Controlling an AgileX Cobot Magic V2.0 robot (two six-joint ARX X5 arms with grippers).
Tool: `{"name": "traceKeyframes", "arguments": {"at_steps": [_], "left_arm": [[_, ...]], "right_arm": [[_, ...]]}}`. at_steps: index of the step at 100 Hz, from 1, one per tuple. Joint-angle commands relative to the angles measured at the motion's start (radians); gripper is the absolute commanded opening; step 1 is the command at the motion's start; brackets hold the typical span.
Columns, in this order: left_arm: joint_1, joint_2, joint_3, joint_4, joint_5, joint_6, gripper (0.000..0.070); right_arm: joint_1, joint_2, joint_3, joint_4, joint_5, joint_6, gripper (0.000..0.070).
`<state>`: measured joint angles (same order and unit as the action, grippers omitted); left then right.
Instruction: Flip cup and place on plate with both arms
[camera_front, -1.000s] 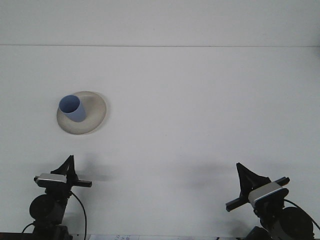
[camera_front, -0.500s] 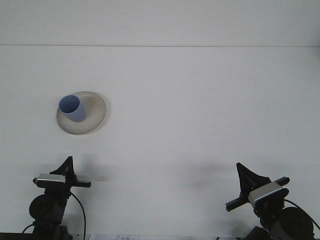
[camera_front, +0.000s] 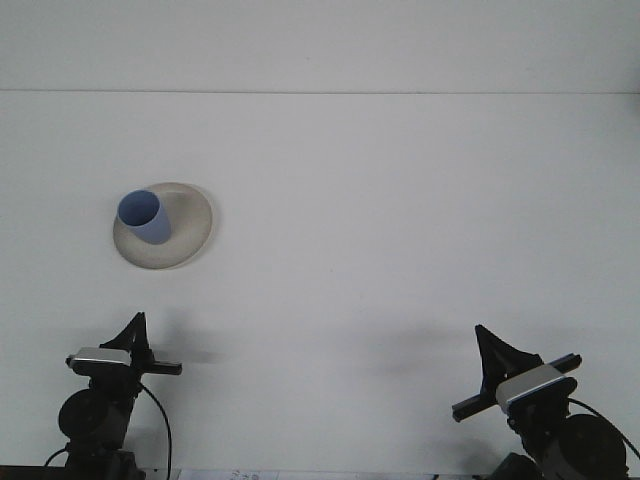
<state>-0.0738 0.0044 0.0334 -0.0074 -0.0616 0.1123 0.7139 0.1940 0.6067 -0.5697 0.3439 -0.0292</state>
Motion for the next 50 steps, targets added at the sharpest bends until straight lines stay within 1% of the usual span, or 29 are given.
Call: {"name": "traceKeyframes", "arguments": {"at_steps": [1,5,12,22,32,39,46,50], "left_arm": [[0.002,-0.002,-0.019,0.010,0.000,-0.010,0.0015],[0.002,-0.002,-0.019,0.010,0.000,-0.010,0.0015],[0.002,-0.002,-0.019,0.010,0.000,-0.010,0.0015],[0.002,-0.002,-0.019,0.010,0.000,-0.010,0.0015],[0.002,-0.002,-0.019,0.010,0.000,-0.010,0.0015],[0.002,-0.002,-0.019,0.010,0.000,-0.010,0.0015],[0.002,-0.002,-0.019,0.010,0.000,-0.010,0.0015],[0.002,-0.002,-0.019,0.010,0.000,-0.010,0.0015]], "right_arm": [[0.000,0.002,0.003,0.013,0.033,-0.111,0.0007],[-0.018,0.002,0.003,0.016,0.034,-0.109,0.0006],[-0.078,0.002,0.002,0.016,0.006,-0.117,0.0006],[-0.220,0.001,-0.010,0.032,-0.072,-0.104,0.0007],[-0.393,-0.021,-0.087,0.132,-0.182,-0.117,0.0007],[-0.511,-0.048,-0.178,0.229,-0.293,-0.118,0.0007],[-0.613,-0.078,-0.282,0.322,-0.408,-0.095,0.0006],[-0.656,-0.097,-0.339,0.365,-0.450,-0.075,0.0006]]}}
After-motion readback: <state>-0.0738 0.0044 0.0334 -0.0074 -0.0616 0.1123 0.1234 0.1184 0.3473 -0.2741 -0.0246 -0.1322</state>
